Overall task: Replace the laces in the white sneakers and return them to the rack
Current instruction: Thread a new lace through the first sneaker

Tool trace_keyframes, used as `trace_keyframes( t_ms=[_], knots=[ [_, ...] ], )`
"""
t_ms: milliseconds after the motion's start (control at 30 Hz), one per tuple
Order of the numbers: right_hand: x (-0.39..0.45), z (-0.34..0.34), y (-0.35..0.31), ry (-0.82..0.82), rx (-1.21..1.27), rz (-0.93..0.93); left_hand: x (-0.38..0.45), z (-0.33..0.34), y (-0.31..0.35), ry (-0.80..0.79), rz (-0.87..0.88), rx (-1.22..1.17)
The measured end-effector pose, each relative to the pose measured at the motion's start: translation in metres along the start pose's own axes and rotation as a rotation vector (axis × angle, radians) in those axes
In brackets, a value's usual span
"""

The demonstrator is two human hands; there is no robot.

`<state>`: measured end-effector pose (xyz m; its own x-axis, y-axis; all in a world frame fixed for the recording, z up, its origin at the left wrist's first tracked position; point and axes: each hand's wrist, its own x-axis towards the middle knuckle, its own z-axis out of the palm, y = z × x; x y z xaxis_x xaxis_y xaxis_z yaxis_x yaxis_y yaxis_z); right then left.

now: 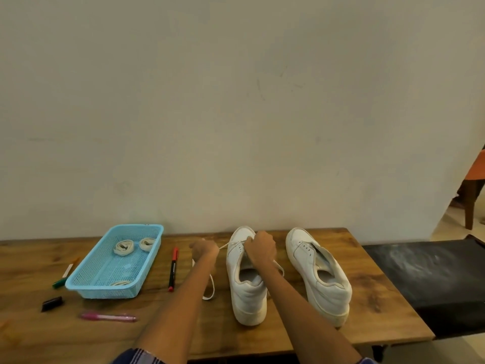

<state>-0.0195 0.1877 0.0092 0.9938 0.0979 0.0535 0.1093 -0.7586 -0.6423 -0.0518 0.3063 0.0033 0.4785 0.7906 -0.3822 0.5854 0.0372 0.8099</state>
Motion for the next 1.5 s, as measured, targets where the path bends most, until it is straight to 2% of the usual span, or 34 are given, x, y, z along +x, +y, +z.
trace_keyframes(
  t_ms=[100, 200, 300, 433, 567, 733, 933, 1267, 1500],
  knots=[
    [0.000, -0.005, -0.006, 0.068, -0.007, -0.088, -0.001, -0.007, 0.017, -0.047, 0.118, 0.098],
    [0.000, -0.020, -0.023, 0.063, 0.149, -0.177, -0.010, -0.016, 0.044, -0.077, 0.327, 0.097],
    [0.006, -0.041, -0.053, 0.138, 0.358, -0.294, -0.030, -0.025, 0.081, -0.202, 0.484, -0.002],
    [0.008, -0.095, -0.109, 0.203, 0.699, -0.270, -0.074, -0.045, 0.143, -0.358, 0.609, -0.176],
    [0.001, -0.161, -0.157, 0.293, 0.851, -0.270, -0.127, -0.074, 0.202, -0.348, 0.720, -0.252],
    [-0.015, -0.238, -0.195, 0.359, 0.957, -0.363, -0.186, -0.113, 0.257, -0.389, 0.882, -0.377],
    [-0.030, -0.285, -0.211, 0.359, 0.929, -0.452, -0.233, -0.138, 0.290, -0.401, 0.952, -0.381],
    [-0.040, -0.291, -0.197, 0.352, 0.994, -0.437, -0.246, -0.134, 0.277, -0.467, 0.974, -0.375],
    [-0.035, -0.295, -0.190, 0.188, 1.040, -0.511, -0.252, -0.142, 0.275, -0.533, 0.959, -0.288]
  ],
)
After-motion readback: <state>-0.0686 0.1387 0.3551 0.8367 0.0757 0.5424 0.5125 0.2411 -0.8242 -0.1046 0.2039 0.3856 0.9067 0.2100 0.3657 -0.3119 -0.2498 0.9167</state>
